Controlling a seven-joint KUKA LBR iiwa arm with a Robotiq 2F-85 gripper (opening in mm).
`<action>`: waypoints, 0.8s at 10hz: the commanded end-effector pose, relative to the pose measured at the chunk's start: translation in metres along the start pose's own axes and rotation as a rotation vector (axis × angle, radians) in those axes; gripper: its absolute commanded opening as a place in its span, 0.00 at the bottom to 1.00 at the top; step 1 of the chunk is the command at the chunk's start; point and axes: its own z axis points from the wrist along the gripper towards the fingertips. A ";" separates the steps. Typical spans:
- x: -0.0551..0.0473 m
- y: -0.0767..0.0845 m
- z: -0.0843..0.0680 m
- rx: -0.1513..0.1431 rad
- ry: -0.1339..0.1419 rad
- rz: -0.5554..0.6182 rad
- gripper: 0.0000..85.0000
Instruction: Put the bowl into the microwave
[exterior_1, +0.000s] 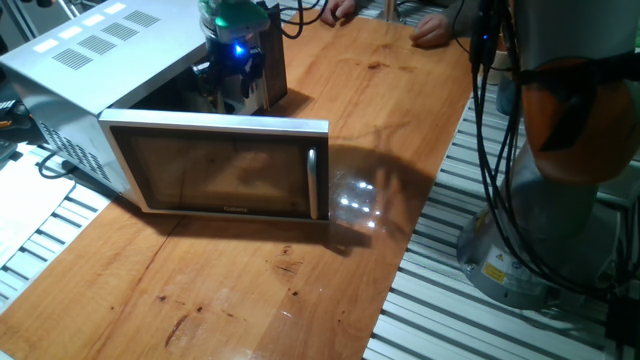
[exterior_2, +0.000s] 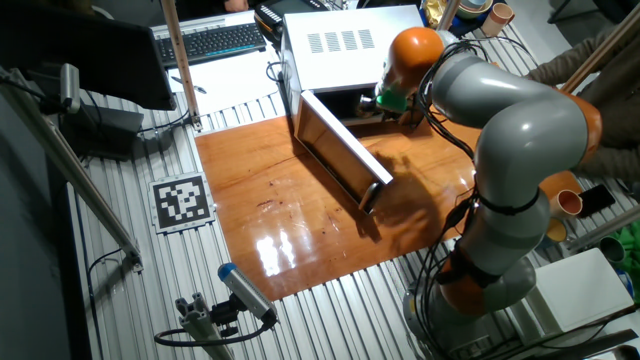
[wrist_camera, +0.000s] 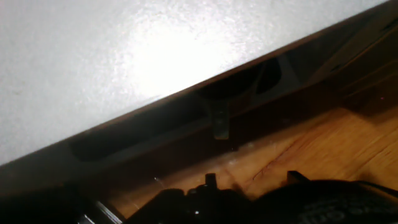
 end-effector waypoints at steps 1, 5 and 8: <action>0.001 0.000 -0.001 0.006 0.017 -0.009 0.60; 0.006 -0.002 0.001 0.046 0.072 -0.062 0.40; 0.014 -0.004 0.011 0.065 0.070 -0.077 0.40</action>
